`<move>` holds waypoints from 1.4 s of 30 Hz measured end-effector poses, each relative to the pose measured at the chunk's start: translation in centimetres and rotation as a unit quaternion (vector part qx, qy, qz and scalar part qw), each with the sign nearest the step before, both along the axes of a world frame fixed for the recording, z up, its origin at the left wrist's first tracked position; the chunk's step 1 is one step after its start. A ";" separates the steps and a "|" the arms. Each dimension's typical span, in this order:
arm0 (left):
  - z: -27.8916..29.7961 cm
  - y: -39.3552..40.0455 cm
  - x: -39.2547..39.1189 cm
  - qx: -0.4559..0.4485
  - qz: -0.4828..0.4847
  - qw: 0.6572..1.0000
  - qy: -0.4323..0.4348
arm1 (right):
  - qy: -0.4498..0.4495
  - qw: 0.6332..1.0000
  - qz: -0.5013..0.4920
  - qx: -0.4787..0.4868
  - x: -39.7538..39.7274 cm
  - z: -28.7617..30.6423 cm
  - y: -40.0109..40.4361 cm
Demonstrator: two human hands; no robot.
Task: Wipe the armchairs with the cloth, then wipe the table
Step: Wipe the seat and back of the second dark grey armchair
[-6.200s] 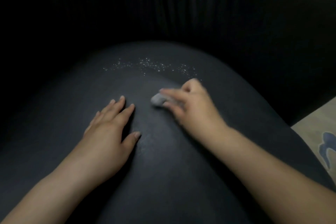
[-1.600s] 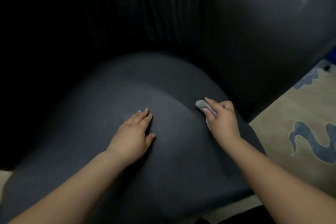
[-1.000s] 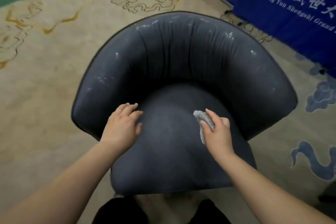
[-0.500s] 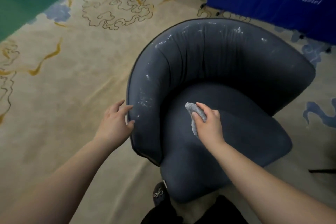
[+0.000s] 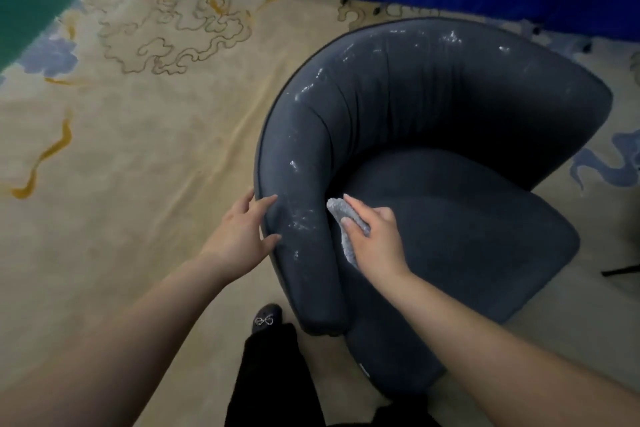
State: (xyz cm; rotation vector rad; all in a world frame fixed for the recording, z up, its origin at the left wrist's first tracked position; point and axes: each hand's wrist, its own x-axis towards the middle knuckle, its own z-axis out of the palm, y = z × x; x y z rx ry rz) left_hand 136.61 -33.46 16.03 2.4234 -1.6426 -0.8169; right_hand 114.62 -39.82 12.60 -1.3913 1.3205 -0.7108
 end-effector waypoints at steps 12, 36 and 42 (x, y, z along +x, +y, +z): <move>-3.1 -7.3 8.6 0.000 -0.149 0.986 0.072 | 0.050 0.960 -0.271 0.043 11.5 -3.9 -0.1; -4.8 -2.7 5.3 -0.095 -0.177 0.978 0.063 | 0.122 0.952 -0.276 0.058 8.1 -4.9 7.2; -5.1 -2.0 4.5 -0.090 -0.156 0.980 0.081 | 0.082 0.963 -0.257 -0.004 8.5 -4.8 7.9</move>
